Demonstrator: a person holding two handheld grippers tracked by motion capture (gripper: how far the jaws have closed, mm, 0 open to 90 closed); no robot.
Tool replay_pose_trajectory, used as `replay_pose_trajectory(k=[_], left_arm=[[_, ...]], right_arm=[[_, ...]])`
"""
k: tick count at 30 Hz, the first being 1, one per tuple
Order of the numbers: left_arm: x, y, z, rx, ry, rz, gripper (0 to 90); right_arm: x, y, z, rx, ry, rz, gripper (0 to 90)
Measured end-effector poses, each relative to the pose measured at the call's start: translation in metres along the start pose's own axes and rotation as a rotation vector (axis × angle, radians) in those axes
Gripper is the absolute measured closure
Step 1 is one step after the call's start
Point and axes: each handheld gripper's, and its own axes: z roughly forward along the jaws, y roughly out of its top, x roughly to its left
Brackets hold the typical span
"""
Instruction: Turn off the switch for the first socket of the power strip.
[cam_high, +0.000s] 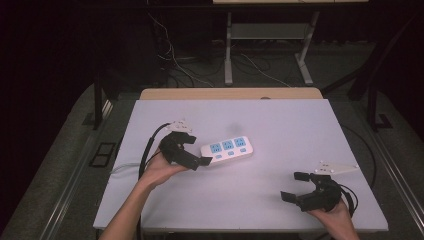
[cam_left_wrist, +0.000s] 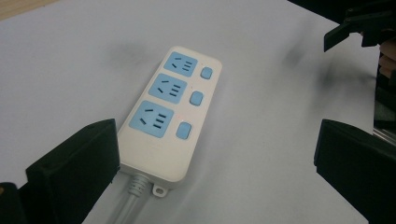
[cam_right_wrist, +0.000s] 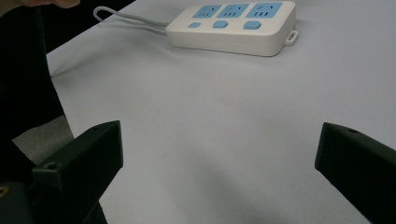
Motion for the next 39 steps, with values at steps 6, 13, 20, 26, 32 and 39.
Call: replay_pose_trajectory(k=[6,13,20,26,32,39], left_arm=[[0.003,0.007,0.003,0.015,0.004,0.005,0.0],[0.007,0.015,0.01,0.046,0.006,0.018,0.0],[0.008,0.022,0.019,0.068,0.004,0.028,0.0],[0.01,0.026,0.028,0.091,0.0,0.036,0.0],[0.012,0.027,0.038,0.119,-0.01,0.039,0.0],[0.013,0.026,0.047,0.156,-0.021,0.051,2.0]], right_arm=[[0.0,0.0,0.0,0.0,-0.001,0.0,0.7],[0.0,0.0,0.0,0.001,-0.001,0.001,0.7],[0.0,0.0,0.0,0.001,-0.002,0.001,0.7],[-0.001,0.0,-0.001,0.002,-0.001,0.001,0.7],[-0.001,-0.001,-0.001,0.003,0.001,0.001,0.7],[-0.001,-0.001,0.0,0.008,0.006,0.003,0.7]])
